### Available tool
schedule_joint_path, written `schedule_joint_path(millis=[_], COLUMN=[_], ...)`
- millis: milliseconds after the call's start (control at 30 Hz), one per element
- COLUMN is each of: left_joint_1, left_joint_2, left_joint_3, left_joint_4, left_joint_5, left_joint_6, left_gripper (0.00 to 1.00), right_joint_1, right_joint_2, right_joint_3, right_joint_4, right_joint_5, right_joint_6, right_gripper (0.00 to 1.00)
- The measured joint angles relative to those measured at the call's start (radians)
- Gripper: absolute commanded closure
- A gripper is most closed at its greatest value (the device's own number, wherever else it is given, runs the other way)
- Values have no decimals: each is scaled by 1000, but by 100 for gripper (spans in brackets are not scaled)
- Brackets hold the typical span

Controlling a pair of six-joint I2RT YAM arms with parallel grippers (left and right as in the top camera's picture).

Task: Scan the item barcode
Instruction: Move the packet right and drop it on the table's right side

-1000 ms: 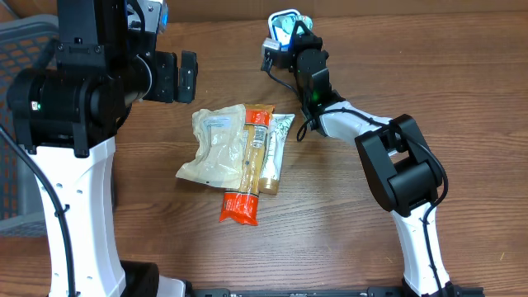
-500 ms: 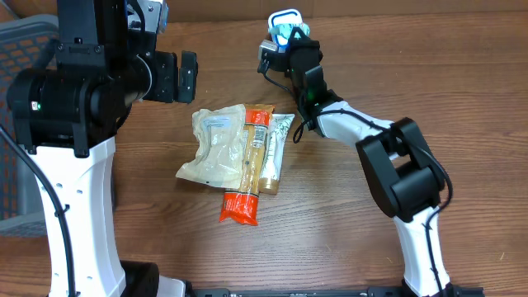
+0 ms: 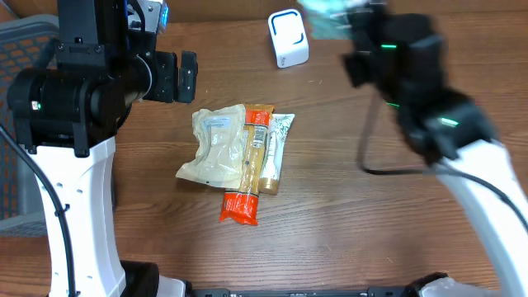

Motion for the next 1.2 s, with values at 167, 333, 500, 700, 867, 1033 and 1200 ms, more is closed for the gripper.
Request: schedule_joint_path(millis=[167,333,500,700,867,1033,1200], left_joint_1=[0,0,0,0,0,0,0], left_joint_2=[0,0,0,0,0,0,0], left_joint_3=[0,0,0,0,0,0,0], left_joint_4=[0,0,0,0,0,0,0], left_joint_5=[0,0,0,0,0,0,0], left_joint_6=[0,0,0,0,0,0,0], left_gripper=[0,1,1,0,1,0,1], right_joint_1=[-198,-360,-514,-637,-674,-673,-672], right_joint_2=[1,71,132,188,191,191,193], right_joint_3=[-15,-156,-357,-550,-608,-596,-445], right_joint_4=[-302,-314,-147,12,38,-24,-220], right_joint_5=[-196,-261,-298,-287,-234,-219,-269], right_joint_6=[358,543,682,771,765,682,577], right_gripper=[96,96,96,96,34,4,0])
